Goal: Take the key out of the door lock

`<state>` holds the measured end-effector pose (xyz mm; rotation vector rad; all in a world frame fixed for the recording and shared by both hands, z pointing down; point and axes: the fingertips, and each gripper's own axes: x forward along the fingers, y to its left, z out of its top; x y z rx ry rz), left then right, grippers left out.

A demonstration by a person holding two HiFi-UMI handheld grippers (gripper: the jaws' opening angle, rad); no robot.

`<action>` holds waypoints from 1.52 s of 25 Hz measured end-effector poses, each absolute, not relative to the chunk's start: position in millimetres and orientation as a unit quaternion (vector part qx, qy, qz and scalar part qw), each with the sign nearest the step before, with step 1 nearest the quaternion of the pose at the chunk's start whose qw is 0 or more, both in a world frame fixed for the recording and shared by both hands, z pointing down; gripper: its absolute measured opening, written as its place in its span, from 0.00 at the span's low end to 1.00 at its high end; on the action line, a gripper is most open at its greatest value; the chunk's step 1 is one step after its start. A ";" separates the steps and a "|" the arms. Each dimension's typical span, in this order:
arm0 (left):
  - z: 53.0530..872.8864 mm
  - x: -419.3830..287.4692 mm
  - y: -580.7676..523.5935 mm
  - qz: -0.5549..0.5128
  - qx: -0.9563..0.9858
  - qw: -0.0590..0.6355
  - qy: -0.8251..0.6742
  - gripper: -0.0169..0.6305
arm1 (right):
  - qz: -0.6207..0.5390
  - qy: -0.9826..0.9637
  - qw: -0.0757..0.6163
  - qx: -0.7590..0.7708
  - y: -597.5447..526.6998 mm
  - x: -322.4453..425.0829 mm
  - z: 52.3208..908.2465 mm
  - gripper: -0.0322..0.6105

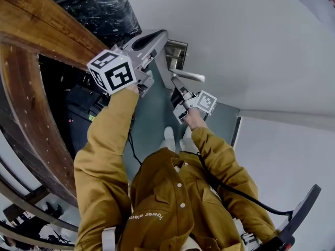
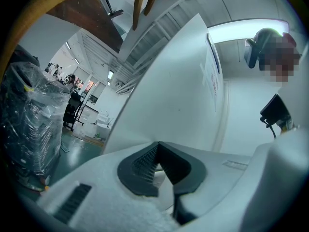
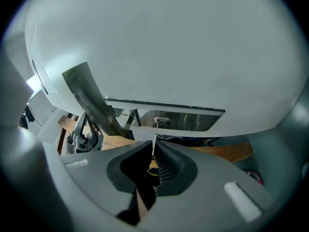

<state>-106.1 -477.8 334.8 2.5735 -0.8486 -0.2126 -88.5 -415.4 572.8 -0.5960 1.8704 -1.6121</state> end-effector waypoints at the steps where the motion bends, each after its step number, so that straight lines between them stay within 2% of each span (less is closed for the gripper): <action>1: 334.8 -106.1 -477.6 -0.077 0.926 0.211 -0.305 0.02 | -0.607 0.705 0.293 -0.221 -411.0 -90.0 573.1 0.09; 11: 339.1 -102.3 -470.1 -0.084 0.926 0.225 -0.291 0.02 | -0.606 0.730 0.248 -0.197 -338.0 -76.8 558.1 0.09; 18: 336.1 -96.9 -411.1 -0.077 0.929 0.196 -0.303 0.02 | -0.516 0.802 0.226 -0.202 -309.9 -38.0 492.1 0.09; 25: 345.8 -92.1 -333.6 -0.054 0.919 0.176 -0.348 0.02 | -0.477 0.812 0.274 -0.196 -303.8 -10.8 436.1 0.09; 32: 371.4 -87.3 -276.5 -0.076 0.896 0.240 -0.365 0.02 | -0.454 0.817 0.286 -0.211 -291.4 1.2 419.3 0.09; 38: 381.7 -85.7 -265.9 -0.075 0.891 0.251 -0.370 0.02 | -0.464 0.811 0.294 -0.201 -281.5 0.6 417.8 0.09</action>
